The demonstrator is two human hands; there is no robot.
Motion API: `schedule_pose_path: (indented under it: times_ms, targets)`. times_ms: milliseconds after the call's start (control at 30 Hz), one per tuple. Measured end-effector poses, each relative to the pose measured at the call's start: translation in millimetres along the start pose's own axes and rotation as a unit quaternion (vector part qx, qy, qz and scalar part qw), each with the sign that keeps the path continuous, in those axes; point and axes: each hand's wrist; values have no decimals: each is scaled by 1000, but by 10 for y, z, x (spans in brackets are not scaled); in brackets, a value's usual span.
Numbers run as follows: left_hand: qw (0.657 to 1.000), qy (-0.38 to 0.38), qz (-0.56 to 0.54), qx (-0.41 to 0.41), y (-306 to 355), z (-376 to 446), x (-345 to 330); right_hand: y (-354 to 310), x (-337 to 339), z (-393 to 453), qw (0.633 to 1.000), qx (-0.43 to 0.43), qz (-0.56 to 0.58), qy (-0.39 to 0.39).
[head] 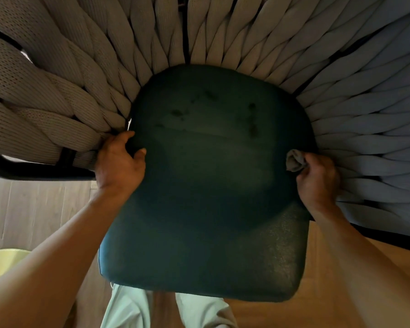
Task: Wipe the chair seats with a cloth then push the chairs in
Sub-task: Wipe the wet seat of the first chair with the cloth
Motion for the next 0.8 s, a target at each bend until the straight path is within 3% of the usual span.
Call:
schedule_pose_path:
  times_ms: [167,433,633,800]
  targets:
    - [1000,-3,10,2,-1,-5,-4,-244,-102,12,996,-27,88,15]
    - [999,-7,-29,41,-33,27,-12,-1716,-285,-80,979,82,180,40]
    - [992,13,-73,105,7,71,28,-2834,-363,-119,958,128,258,-14]
    - [993,15,-62,100,8,75,56,-3081,-398,-101,957,161,231,-64]
Point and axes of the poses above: each hand's wrist, its own z-axis towards the middle knuckle, its own x-axis out of the back of the hand, y = z × x, and after that the axes turned 11 degrees about y, right-handed
